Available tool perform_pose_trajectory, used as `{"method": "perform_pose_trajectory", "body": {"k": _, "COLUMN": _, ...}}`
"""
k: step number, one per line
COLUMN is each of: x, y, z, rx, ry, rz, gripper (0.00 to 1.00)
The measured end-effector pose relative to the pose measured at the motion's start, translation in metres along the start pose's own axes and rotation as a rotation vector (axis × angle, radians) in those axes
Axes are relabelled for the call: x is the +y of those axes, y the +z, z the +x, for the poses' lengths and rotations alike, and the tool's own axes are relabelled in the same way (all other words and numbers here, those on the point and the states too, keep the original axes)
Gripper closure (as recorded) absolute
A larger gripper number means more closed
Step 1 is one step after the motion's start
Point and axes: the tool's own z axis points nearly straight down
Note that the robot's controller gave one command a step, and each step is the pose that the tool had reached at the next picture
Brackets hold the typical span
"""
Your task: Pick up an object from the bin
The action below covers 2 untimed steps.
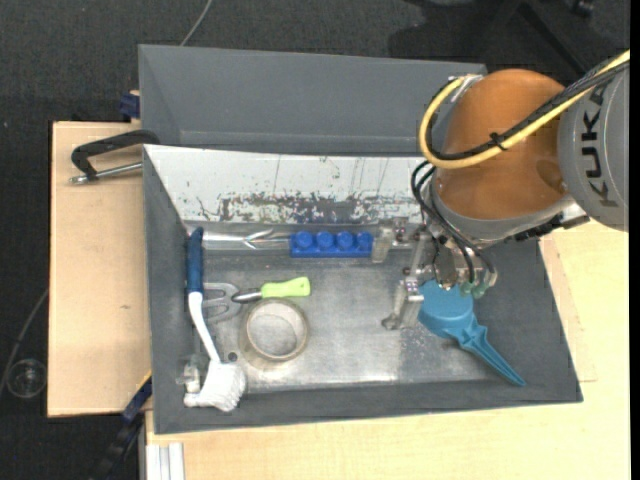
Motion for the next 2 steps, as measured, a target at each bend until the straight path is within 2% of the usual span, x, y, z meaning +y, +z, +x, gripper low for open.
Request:
{"method": "perform_pose_trajectory", "body": {"k": 1, "x": 0.000, "y": 0.000, "z": 0.000, "rx": 0.000, "ry": 0.000, "rz": 0.000, "gripper": 0.00}}
{"method": "perform_pose_trajectory", "body": {"k": 2, "x": -0.008, "y": 0.013, "z": 0.003, "rx": -0.003, "ry": -0.162, "rz": 0.000, "gripper": 0.00}}
